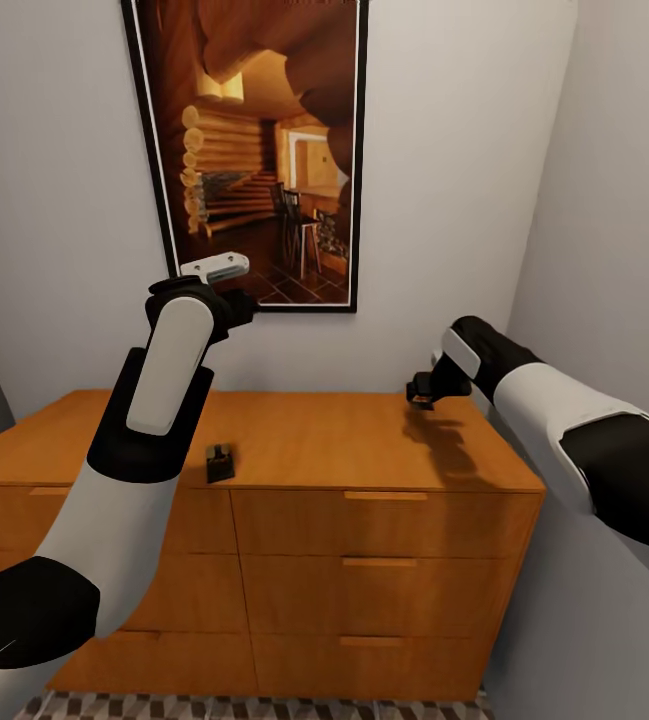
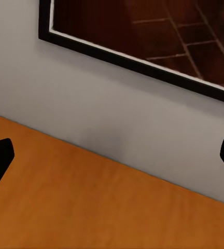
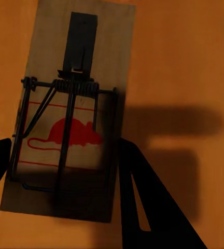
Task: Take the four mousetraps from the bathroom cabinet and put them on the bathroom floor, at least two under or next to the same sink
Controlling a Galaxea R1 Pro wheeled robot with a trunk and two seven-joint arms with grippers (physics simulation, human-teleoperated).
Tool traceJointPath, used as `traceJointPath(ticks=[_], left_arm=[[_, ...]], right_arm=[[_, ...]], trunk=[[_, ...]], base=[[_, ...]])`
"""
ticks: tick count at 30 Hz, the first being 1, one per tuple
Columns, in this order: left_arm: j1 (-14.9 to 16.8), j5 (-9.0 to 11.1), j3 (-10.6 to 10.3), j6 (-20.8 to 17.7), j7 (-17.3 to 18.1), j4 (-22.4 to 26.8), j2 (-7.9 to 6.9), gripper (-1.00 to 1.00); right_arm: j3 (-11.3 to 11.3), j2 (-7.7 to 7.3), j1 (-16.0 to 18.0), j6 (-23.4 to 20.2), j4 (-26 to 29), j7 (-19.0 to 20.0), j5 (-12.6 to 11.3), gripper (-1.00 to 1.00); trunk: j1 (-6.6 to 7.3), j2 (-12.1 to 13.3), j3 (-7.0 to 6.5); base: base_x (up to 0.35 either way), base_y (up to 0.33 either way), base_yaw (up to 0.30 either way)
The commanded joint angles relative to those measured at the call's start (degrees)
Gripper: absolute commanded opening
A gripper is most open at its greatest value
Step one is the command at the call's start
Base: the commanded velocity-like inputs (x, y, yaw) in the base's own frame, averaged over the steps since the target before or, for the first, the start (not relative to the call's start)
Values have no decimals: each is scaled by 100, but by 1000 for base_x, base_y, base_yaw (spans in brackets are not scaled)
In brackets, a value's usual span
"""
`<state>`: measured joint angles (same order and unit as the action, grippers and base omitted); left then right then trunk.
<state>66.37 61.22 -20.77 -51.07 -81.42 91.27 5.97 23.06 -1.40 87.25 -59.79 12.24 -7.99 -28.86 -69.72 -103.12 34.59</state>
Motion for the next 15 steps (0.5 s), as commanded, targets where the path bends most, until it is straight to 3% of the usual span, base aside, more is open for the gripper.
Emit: traceJointPath(ticks=[1,15], left_arm=[[7,50,-1,-53,-59,2,1,100],[7,69,-3,-60,-58,-11,-1,100]], right_arm=[[29,-3,0,-21,54,-49,-74,-100],[48,23,-6,-21,256,-50,-76,-100]], trunk=[[23,39,-12],[330,600,-263]], base=[[0,0,0],[0,0,0]])
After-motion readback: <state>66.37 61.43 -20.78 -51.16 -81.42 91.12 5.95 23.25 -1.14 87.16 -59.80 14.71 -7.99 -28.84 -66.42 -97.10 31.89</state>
